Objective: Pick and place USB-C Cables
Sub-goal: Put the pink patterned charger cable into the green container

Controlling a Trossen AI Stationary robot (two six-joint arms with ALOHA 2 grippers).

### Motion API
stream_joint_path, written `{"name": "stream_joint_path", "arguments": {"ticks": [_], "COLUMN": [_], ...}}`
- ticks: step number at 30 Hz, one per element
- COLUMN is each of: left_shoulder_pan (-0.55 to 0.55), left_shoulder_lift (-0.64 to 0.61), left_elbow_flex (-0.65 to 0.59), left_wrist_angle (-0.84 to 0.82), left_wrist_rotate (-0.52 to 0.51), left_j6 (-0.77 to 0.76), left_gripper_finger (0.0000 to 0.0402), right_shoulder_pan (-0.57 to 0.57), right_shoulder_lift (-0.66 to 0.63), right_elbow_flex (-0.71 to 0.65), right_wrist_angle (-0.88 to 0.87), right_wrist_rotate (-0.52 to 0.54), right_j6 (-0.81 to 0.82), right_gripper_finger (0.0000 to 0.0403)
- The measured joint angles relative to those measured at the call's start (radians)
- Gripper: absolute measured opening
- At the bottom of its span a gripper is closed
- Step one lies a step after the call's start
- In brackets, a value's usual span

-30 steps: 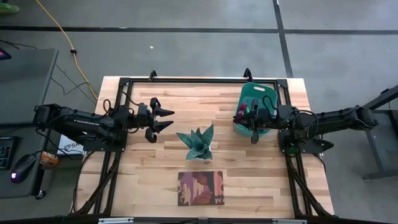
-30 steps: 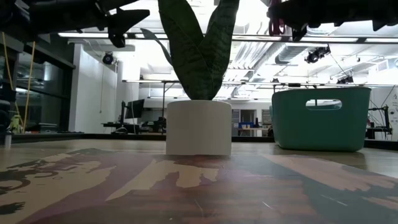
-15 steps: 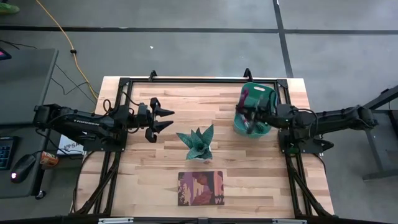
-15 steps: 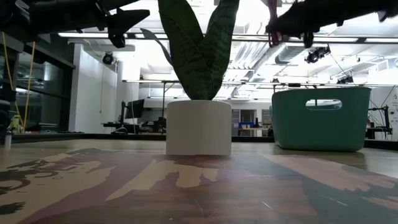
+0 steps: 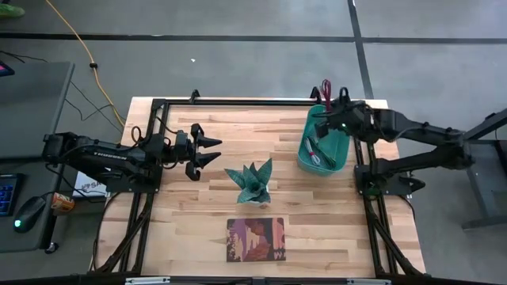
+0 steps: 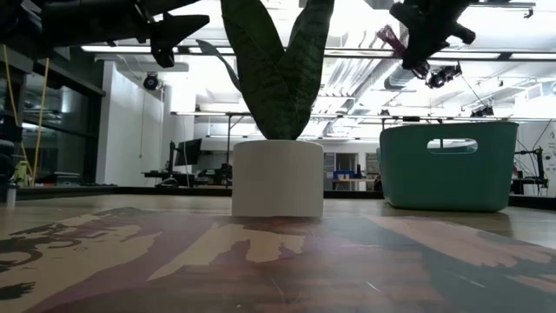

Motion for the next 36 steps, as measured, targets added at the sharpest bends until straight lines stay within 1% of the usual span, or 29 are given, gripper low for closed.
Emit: {"name": "stream_joint_path", "arguments": {"ticks": [2,4,7,8,13,15,19,24,27,33,36], "left_shoulder_pan": [0.000,0.000,0.000,0.000,0.000,0.000,0.000,0.000,0.000,0.000,0.000], "left_shoulder_lift": [0.000,0.000,0.000,0.000,0.000,0.000,0.000,0.000,0.000,0.000,0.000], "left_elbow_flex": [0.000,0.000,0.000,0.000,0.000,0.000,0.001,0.000,0.000,0.000,0.000], "left_wrist_angle": [0.000,0.003,0.029,0.035,0.037,0.037,0.037,0.037,0.037,0.037,0.037], "left_wrist_rotate": [0.000,0.000,0.000,0.000,0.000,0.000,-0.001,-0.001,-0.001,-0.001,-0.001], "left_j6": [-0.011,-0.032,-0.041,-0.041,-0.041,-0.041,-0.041,-0.041,-0.041,-0.041,-0.041], "left_gripper_finger": [0.0188,0.0188,0.0188,0.0188,0.0188,0.0188,0.0188,0.0188,0.0188,0.0188,0.0188], "right_shoulder_pan": [-0.016,-0.033,-0.069,-0.081,-0.145,-0.167,-0.201,-0.225,-0.230,-0.231,-0.232], "right_shoulder_lift": [0.027,0.052,0.097,0.109,0.154,0.161,0.163,0.163,0.163,0.163,0.163], "right_elbow_flex": [0.012,-0.007,-0.082,-0.116,-0.305,-0.368,-0.461,-0.512,-0.533,-0.536,-0.536], "right_wrist_angle": [-0.036,-0.057,-0.108,-0.108,-0.006,0.056,0.164,0.227,0.262,0.279,0.279], "right_wrist_rotate": [-0.050,-0.129,-0.260,-0.289,-0.436,-0.474,-0.514,-0.526,-0.530,-0.530,-0.534], "right_j6": [0.007,0.018,0.053,0.055,0.057,0.054,0.049,0.047,0.047,0.061,0.082], "right_gripper_finger": [0.0006,0.0006,0.0006,0.0006,0.0010,0.0010,0.0007,0.0007,0.0007,0.0007,0.0015]}}
